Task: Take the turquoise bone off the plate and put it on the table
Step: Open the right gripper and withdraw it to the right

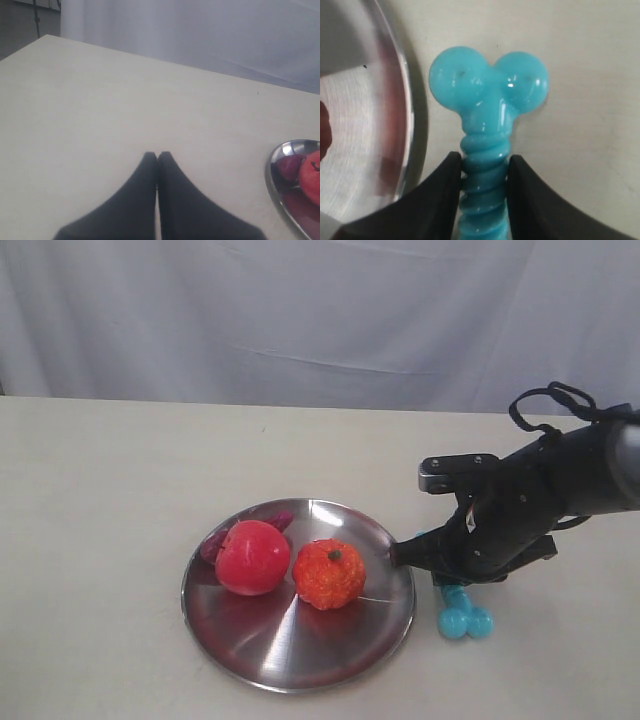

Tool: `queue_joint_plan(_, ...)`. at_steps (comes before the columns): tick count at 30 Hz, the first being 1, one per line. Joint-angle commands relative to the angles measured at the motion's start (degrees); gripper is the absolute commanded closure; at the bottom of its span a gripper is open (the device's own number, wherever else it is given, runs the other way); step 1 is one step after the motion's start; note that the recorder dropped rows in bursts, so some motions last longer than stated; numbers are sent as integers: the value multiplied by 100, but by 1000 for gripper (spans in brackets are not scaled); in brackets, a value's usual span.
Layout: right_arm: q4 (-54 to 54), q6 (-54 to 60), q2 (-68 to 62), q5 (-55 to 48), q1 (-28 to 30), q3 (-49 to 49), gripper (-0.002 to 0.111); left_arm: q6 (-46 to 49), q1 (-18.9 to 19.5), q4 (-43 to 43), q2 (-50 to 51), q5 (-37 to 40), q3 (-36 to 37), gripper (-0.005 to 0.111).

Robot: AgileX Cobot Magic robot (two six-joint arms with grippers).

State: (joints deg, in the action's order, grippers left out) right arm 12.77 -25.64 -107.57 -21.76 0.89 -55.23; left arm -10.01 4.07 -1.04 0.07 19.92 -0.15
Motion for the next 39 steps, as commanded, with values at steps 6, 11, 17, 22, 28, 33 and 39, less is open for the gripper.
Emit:
queue_joint_plan(6, 83, -1, -2, 159, 12, -65, 84, -11, -30, -19, -7, -31, 15, 107)
queue_joint_plan(11, 83, -68, 37, 173, 12, -65, 51, -11, -30, -19, -7, -31, 15, 107)
queue_joint_plan(17, 83, -95, 506, -121, 12, -163, 50, -11, -30, -19, -7, -31, 15, 107)
queue_joint_plan(22, 65, -95, 1492, -1385, 12, -561, 50, -11, -30, -19, -7, -31, 15, 107)
queue_joint_plan(28, -130, -23, 3037, -3098, -86, -561, 50, -11, -30, -19, -7, -31, 15, 107)
queue_joint_plan(33, -245, -83, 4603, -3892, -989, -175, 50, -11, -30, -19, -7, -31, 15, 107)
queue_joint_plan(39, -254, -534, 6190, -4119, -2066, 588, 55, -11, -30, -19, -7, -31, 15, 107)
